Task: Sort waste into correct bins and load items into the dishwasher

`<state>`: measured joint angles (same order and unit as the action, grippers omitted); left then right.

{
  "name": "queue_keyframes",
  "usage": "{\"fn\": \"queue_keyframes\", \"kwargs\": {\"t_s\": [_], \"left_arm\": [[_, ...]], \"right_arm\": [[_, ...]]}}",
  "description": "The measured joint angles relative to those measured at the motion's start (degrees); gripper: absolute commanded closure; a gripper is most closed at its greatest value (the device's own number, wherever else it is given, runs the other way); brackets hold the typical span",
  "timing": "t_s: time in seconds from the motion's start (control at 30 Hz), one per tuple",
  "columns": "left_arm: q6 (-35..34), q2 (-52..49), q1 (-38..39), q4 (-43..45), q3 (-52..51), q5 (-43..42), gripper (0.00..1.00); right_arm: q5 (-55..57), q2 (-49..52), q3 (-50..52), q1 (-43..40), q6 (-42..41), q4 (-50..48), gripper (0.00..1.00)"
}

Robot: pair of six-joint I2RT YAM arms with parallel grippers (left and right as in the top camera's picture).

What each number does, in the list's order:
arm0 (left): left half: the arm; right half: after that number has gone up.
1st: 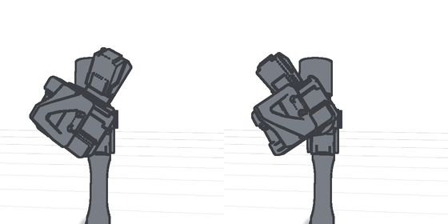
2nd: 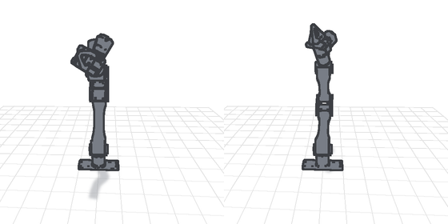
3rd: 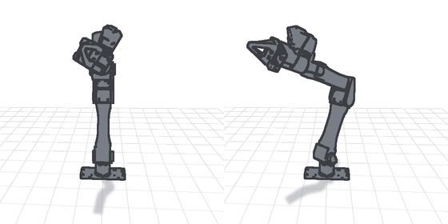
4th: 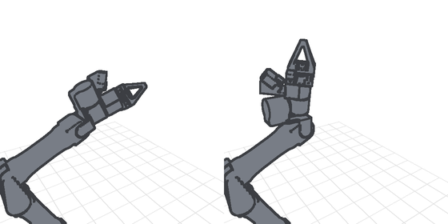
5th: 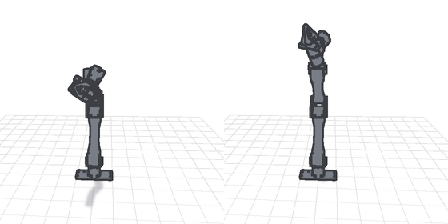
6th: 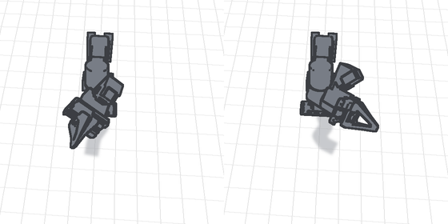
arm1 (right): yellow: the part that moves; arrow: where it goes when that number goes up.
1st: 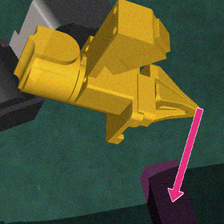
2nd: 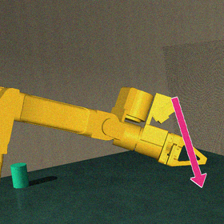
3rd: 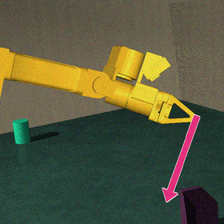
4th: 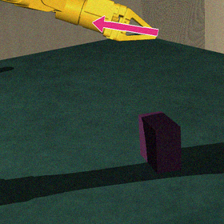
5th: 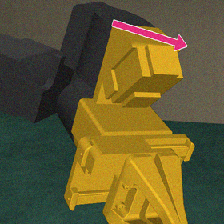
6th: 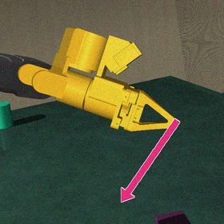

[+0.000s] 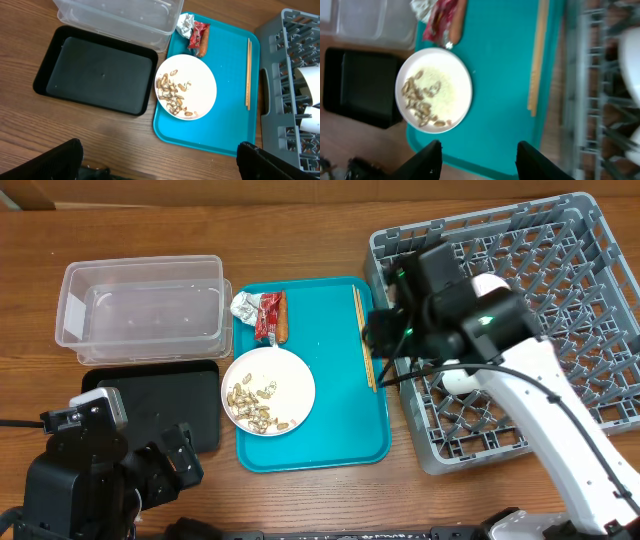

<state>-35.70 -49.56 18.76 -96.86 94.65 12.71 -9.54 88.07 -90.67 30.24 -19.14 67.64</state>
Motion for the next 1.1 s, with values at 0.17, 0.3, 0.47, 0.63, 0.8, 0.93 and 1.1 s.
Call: {"fn": "queue_keyframes", "kwargs": {"t_s": [0.17, 0.3, 0.47, 0.63, 0.8, 0.93, 1.1], "left_arm": [[0.00, 0.00, 0.00, 0.00, 0.00, 0.00, 0.00], [0.00, 0.00, 0.00, 0.00, 0.00, 0.00, 0.00], [0.00, 0.00, 0.00, 0.00, 0.00, 0.00, 0.00], [0.00, 0.00, 0.00, 0.00, 0.00, 0.00, 0.00], [0.00, 0.00, 0.00, 0.00, 0.00, 0.00, 0.00], [0.00, 0.00, 0.00, 0.00, 0.00, 0.00, 0.00], [0.00, 0.00, 0.00, 0.00, 0.00, 0.00, 0.00]], "right_arm": [[7.67, 4.55, 6.62, 6.29, -1.20, -7.78, 0.58], [18.32, 12.11, 9.42, 7.58, -1.99, -14.23, 0.61], [22.67, 19.58, 9.70, 5.92, -2.01, -20.85, 0.63], [23.54, 24.68, 9.70, 3.93, -2.01, -24.48, 0.64], [19.80, 28.26, 9.70, 1.90, -0.57, -26.75, 0.67], [16.79, 29.73, 9.70, 1.40, 0.07, -26.91, 0.67], [14.86, 30.62, 9.57, 1.70, 0.55, -26.08, 0.71]]}}
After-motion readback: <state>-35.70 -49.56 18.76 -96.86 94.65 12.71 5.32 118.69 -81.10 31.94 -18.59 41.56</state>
